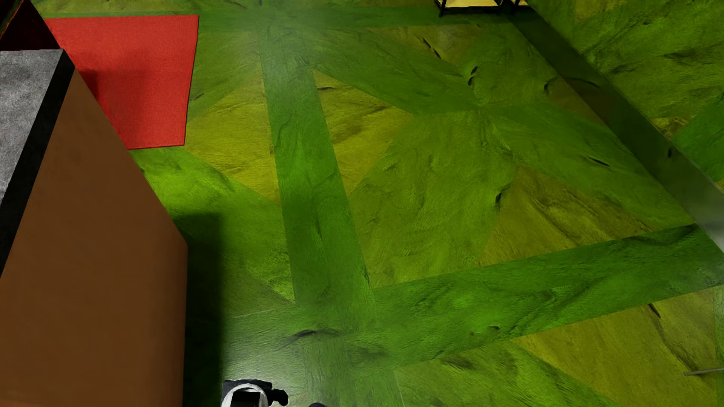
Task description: Circle the counter
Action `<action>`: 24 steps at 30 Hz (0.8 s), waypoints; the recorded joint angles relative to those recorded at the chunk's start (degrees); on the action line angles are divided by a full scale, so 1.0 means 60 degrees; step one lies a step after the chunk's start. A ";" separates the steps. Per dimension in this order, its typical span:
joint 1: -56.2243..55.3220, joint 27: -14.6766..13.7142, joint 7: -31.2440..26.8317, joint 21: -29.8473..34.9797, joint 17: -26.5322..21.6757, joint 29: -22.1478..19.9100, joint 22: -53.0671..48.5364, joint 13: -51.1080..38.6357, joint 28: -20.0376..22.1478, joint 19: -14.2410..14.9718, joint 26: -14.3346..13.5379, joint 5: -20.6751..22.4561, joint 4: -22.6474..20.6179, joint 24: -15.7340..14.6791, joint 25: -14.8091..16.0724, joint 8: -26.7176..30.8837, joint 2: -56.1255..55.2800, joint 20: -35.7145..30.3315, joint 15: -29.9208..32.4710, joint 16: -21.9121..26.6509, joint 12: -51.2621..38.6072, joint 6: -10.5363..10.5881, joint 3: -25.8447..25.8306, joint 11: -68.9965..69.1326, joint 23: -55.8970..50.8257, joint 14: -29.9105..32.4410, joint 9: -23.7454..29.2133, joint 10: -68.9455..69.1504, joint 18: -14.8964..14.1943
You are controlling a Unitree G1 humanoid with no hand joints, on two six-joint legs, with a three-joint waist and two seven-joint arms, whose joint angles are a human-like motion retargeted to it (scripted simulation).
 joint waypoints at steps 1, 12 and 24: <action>0.0339 0.0020 -0.0236 -0.0091 -0.0070 0.0073 -0.0330 0.0091 0.0320 -0.0380 -0.0279 -0.0328 -0.0302 0.0410 -0.0058 -0.0331 -0.0449 -0.0095 -0.0588 0.0025 -0.0496 -0.0062 -0.0049 -0.0482 0.0147 -0.0074 -0.0055 -0.0338 -0.0043; 0.3648 -0.0209 -0.1353 -0.0430 0.0152 -0.0360 -0.3019 0.0072 0.2362 -0.2247 -0.0476 0.0064 -0.1678 -0.3522 0.0065 -0.6230 -0.1083 0.0717 -0.0283 0.0120 0.0137 -0.0125 -0.0321 -0.6802 -0.0036 -0.2230 -0.0369 -0.0409 -0.0449; -0.2446 -0.0738 0.0254 -0.0677 0.0908 -0.1347 -0.0548 -0.1266 -0.1204 0.0517 -0.0176 0.0388 0.4467 -0.1991 0.0321 -0.3001 0.1225 0.1714 -0.1910 -0.1025 0.7176 0.2091 0.0190 -0.6484 0.0747 0.0988 -0.0183 0.7024 -0.1040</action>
